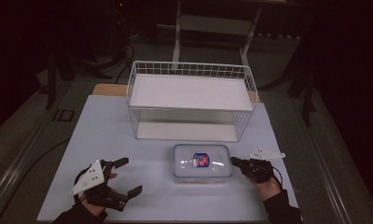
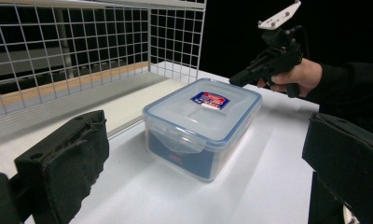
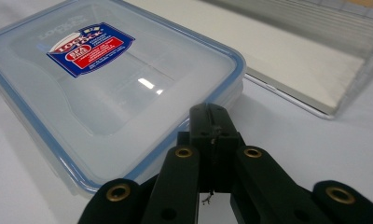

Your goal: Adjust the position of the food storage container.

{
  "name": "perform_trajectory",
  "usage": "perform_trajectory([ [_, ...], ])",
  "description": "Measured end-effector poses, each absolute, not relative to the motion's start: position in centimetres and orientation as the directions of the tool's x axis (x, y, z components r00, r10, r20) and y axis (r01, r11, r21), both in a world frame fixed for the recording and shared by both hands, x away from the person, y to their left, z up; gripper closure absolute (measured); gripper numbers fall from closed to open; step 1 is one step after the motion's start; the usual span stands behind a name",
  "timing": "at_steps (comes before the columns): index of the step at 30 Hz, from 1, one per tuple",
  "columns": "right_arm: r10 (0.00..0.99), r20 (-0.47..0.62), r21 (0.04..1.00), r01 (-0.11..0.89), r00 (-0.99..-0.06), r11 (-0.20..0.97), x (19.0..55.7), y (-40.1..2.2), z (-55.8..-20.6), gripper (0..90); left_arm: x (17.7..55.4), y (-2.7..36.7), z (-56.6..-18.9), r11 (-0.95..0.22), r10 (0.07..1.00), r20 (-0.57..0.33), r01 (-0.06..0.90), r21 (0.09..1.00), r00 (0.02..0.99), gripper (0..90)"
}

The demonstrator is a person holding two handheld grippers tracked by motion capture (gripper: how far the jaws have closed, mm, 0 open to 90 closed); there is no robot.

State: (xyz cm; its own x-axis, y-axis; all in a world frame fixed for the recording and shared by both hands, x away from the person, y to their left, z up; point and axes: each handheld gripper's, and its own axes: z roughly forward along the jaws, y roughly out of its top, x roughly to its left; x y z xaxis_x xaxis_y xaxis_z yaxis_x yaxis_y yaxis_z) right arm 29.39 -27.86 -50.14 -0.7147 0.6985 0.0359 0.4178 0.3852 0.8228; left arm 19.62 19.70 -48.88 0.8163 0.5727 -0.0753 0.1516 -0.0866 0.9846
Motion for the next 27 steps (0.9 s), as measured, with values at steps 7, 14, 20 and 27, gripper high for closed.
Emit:
perform_trajectory([
  [7,0.678,0.038,0.822,0.409,-0.734,0.396,29.6,-26.7,-50.2,90.0,19.7,19.6,-48.9,-0.092,0.568,-0.075,0.154,0.984,0.82,0.5],
  [14,0.665,0.035,0.823,0.4,-0.746,0.405,29.6,-25.6,-50.2,90.0,19.8,19.4,-49.0,-0.092,0.566,-0.081,0.16,0.983,0.82,0.5],
  [20,0.669,0.029,0.85,0.37,-0.743,0.374,29.3,-25.8,-49.3,89.9,19.7,19.3,-49.0,-0.102,0.565,-0.077,0.162,0.982,0.822,0.5],
  [27,0.636,0.059,0.896,0.322,-0.769,0.306,27.6,-26.2,-46.9,62.9,19.5,18.5,-48.1,-0.12,0.564,-0.076,0.173,0.978,0.822,0.5],
])
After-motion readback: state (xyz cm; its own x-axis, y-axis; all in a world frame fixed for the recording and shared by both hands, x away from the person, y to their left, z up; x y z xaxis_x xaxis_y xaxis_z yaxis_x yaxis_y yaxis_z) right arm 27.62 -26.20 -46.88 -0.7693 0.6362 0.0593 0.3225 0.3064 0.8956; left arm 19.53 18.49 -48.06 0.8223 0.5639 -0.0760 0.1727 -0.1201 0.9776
